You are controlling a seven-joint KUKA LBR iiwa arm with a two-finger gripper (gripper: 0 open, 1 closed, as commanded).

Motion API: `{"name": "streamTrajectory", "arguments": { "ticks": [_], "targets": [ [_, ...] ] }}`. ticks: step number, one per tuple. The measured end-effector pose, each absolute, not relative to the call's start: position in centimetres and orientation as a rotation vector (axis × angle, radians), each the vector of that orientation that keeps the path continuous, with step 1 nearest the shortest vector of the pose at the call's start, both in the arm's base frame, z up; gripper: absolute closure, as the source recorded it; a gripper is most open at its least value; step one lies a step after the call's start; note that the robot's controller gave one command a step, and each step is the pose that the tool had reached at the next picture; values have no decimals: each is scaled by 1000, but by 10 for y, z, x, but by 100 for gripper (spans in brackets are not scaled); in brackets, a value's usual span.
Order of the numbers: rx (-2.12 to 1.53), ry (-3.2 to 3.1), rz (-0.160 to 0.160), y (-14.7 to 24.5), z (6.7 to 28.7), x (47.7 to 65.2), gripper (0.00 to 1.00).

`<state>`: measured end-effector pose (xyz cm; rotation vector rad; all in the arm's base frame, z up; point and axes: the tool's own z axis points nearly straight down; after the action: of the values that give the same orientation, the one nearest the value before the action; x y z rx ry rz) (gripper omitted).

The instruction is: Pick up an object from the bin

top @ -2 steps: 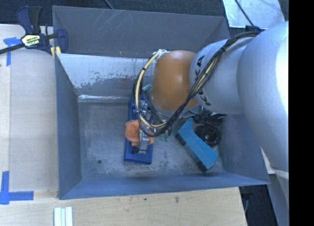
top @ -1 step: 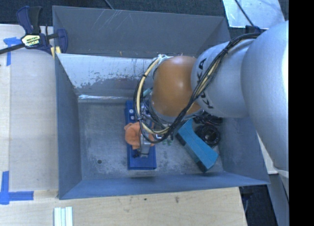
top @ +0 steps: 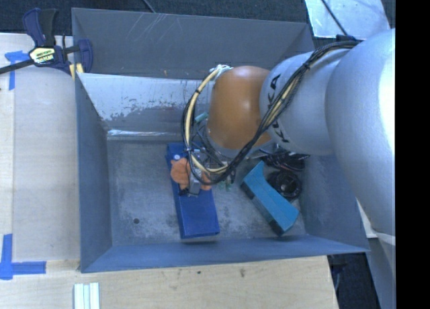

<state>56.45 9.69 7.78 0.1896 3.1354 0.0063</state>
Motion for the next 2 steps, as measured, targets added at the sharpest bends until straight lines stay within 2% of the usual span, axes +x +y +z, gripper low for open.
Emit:
{"name": "streamTrajectory", "arguments": {
  "ticks": [2],
  "targets": [
    [189,3134,6,97,79,565,100]
  ]
}}
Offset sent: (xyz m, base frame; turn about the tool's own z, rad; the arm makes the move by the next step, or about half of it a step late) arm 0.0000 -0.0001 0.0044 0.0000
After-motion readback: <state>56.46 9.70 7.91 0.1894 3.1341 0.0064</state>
